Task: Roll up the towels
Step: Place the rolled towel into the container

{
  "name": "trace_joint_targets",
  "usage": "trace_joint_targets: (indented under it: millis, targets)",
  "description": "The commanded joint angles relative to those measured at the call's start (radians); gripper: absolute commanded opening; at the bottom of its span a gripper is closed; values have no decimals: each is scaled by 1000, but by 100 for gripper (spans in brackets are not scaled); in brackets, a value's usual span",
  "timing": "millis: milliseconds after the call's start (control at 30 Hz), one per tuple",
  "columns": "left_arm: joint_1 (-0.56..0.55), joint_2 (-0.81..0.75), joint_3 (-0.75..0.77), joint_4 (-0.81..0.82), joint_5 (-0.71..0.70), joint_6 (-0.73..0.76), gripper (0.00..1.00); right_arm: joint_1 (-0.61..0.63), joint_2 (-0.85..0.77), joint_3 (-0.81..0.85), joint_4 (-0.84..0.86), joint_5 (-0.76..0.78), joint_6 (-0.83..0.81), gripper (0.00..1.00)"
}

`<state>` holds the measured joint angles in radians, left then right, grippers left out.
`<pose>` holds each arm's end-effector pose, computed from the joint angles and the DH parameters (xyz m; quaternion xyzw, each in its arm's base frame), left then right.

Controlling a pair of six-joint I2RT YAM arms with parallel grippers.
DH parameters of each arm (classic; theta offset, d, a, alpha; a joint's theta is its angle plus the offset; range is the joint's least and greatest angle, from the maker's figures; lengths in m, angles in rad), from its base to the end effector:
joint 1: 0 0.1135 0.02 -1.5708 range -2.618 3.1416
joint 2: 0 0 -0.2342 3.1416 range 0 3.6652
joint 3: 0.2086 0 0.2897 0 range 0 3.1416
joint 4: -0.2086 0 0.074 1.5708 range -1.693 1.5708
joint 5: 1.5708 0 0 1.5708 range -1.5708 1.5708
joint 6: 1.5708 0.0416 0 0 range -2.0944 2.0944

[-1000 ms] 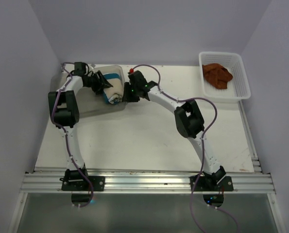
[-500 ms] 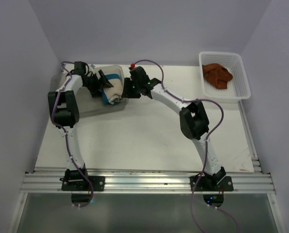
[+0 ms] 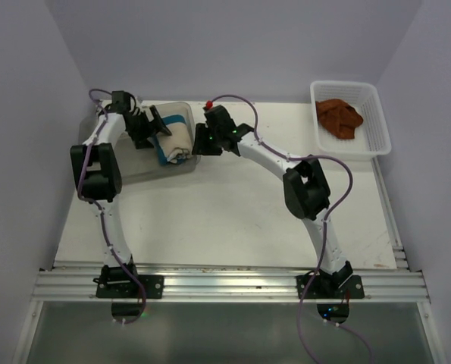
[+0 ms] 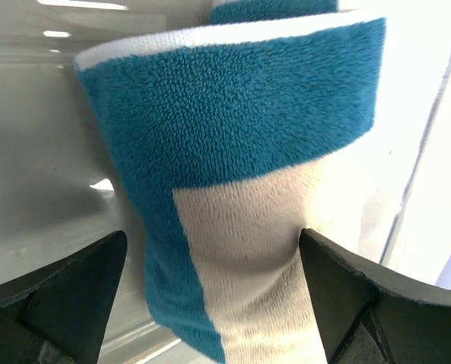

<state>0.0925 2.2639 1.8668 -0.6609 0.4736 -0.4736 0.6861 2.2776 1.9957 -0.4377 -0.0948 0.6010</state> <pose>0.5083 0.0281 0.1426 -0.2055 0.9195 -0.2695 0.1991 0.4214 0.3501 0.1943 -0.0582 0.9081 0.2820 0.3040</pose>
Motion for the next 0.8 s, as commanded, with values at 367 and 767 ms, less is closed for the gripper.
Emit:
trace_joint_targets:
  millis: [367, 767]
  targets:
    - [23, -164, -21, 17, -19, 12, 99, 1, -95, -49, 53, 14, -12, 49]
    - [39, -161, -124, 75, -127, -54, 0, 1, -105, -78, 71, 7, -3, 49]
